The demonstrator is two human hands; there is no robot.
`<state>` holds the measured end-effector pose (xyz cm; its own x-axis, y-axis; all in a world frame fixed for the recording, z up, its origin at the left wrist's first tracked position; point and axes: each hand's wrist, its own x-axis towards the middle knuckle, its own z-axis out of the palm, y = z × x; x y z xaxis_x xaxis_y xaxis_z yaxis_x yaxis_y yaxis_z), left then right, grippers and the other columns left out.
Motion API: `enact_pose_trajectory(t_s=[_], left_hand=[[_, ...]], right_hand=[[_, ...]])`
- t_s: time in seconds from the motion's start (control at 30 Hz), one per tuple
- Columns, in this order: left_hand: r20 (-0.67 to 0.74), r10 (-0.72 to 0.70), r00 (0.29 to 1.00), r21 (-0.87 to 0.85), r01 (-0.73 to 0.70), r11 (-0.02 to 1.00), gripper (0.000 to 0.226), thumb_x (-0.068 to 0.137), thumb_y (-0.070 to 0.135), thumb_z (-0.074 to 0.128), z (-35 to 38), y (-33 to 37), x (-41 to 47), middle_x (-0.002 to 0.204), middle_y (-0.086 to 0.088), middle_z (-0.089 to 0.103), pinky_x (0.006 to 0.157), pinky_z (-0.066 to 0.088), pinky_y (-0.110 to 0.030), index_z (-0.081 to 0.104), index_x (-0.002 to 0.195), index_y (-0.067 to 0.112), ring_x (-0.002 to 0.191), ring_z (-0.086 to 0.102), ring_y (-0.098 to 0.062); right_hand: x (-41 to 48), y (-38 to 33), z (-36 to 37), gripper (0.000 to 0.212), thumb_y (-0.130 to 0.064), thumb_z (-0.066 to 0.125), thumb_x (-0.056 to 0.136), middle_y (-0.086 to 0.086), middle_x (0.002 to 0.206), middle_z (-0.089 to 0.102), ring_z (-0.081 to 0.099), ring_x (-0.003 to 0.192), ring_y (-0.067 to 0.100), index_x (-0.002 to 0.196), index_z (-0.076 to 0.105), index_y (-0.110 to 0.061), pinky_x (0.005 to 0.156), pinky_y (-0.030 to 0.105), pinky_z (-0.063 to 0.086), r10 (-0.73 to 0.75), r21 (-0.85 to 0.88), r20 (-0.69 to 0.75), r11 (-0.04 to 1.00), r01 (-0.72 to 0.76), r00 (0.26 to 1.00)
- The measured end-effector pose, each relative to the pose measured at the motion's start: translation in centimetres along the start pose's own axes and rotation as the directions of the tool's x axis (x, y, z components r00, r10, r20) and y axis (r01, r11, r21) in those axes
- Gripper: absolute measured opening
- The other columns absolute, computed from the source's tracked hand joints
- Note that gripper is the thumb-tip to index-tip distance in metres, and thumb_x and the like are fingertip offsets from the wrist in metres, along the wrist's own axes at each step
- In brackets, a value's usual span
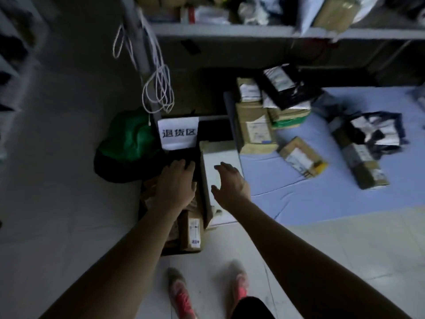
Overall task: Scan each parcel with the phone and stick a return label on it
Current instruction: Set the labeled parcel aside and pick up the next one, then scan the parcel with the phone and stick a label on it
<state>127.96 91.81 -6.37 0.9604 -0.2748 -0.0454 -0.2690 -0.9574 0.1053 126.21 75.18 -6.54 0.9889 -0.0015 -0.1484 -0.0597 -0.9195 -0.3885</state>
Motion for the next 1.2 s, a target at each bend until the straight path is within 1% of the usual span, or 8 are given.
enact_pose_trajectory(t_s=[0.33, 0.47, 0.57, 0.7, 0.83, 1.0, 1.07, 1.2], left_hand=[[-0.058, 0.183, 0.981, 0.166, -0.171, 0.971, 0.042, 0.093, 0.038, 0.059, -9.2, 18.0, 6.5, 0.125, -0.007, 0.054, 0.092, 0.044, -0.041, 0.053, 0.13, 0.019, 0.119, 0.05, -0.028], [-0.013, 0.091, 0.996, 0.031, -0.09, 0.995, 0.049, 0.095, 0.044, 0.054, -6.8, 25.1, 8.0, 0.129, -0.006, 0.056, 0.089, 0.047, -0.038, 0.05, 0.137, 0.019, 0.12, 0.054, -0.028], [0.085, -0.048, 0.995, -0.226, 0.066, 0.972, 0.056, 0.097, 0.045, 0.055, -3.7, 29.2, 9.2, 0.14, -0.009, 0.054, 0.098, 0.045, -0.039, 0.046, 0.144, 0.016, 0.13, 0.051, -0.029], [0.286, -0.191, 0.939, -0.477, 0.312, 0.822, 0.065, 0.097, 0.046, 0.058, 0.8, 32.5, 11.0, 0.151, -0.013, 0.048, 0.108, 0.039, -0.038, 0.041, 0.15, 0.011, 0.138, 0.044, -0.03], [0.391, -0.253, 0.885, -0.614, 0.456, 0.644, 0.067, 0.095, 0.043, 0.064, 5.5, 33.8, 13.2, 0.151, -0.012, 0.049, 0.107, 0.039, -0.035, 0.04, 0.15, 0.011, 0.137, 0.046, -0.03], [0.324, -0.3, 0.897, -0.775, 0.433, 0.459, 0.024, 0.093, 0.031, 0.07, 9.5, 35.8, 15.2, 0.093, -0.015, 0.072, 0.068, 0.049, -0.035, 0.068, 0.091, 0.007, 0.086, 0.069, -0.029], [0.303, -0.309, 0.901, -0.84, 0.406, 0.36, 0.018, 0.094, 0.029, 0.068, 9.4, 36.7, 15.7, 0.1, -0.01, 0.067, 0.065, 0.049, -0.03, 0.07, 0.099, 0.012, 0.085, 0.069, -0.02], [0.301, -0.33, 0.895, -0.903, 0.379, 0.202, 0.037, 0.097, 0.04, 0.064, 6.7, 38.3, 17.4, 0.117, 0.014, 0.049, 0.067, 0.045, -0.002, 0.057, 0.133, 0.036, 0.103, 0.062, -0.002]], right_hand=[[-0.4, 15.9, -16.7, 0.053, -0.032, 0.073, 0.084, 0.001, 0.136, 0.057, 0.055, 0.126, 0.027, 0.134, 0.056, -0.024, 0.096, 0.038, 0.049, 0.114, -0.026, -0.11, 0.993, -0.118, 0.987], [0.5, 23.3, -19.0, 0.061, -0.032, 0.074, 0.081, 0.001, 0.138, 0.059, 0.056, 0.125, 0.026, 0.139, 0.055, -0.028, 0.098, 0.033, 0.046, 0.215, 0.093, -0.061, 0.973, -0.209, 0.975], [1.4, 28.2, -19.0, 0.058, -0.029, 0.074, 0.082, 0.002, 0.135, 0.063, 0.058, 0.122, 0.024, 0.137, 0.057, -0.027, 0.093, 0.03, 0.047, 0.262, 0.218, -0.005, 0.942, -0.255, 0.965], [3.1, 32.9, -17.6, 0.058, -0.033, 0.074, 0.086, 0.004, 0.134, 0.065, 0.061, 0.118, 0.021, 0.141, 0.056, -0.023, 0.087, 0.023, 0.043, 0.272, 0.294, 0.089, 0.912, -0.287, 0.958], [5.0, 34.9, -15.0, 0.056, -0.04, 0.071, 0.087, 0.004, 0.128, 0.068, 0.062, 0.116, 0.027, 0.139, 0.057, -0.025, 0.087, 0.029, 0.047, 0.244, 0.271, 0.192, 0.918, -0.29, 0.951], [7.0, 35.6, -13.4, 0.035, -0.044, 0.071, 0.086, 0.001, 0.096, 0.072, 0.065, 0.086, 0.027, 0.113, 0.066, -0.024, 0.07, 0.039, 0.057, 0.236, 0.318, 0.205, 0.902, -0.293, 0.95], [7.7, 35.7, -13.7, 0.029, -0.034, 0.073, 0.084, 0.0, 0.095, 0.072, 0.067, 0.085, 0.026, 0.111, 0.068, -0.024, 0.07, 0.04, 0.057, 0.249, 0.381, 0.177, 0.875, -0.299, 0.952], [8.8, 36.1, -16.5, 0.03, -0.028, 0.075, 0.084, -0.001, 0.098, 0.072, 0.067, 0.088, 0.019, 0.114, 0.07, -0.023, 0.076, 0.037, 0.056, 0.212, 0.493, 0.066, 0.843, -0.217, 0.975]])
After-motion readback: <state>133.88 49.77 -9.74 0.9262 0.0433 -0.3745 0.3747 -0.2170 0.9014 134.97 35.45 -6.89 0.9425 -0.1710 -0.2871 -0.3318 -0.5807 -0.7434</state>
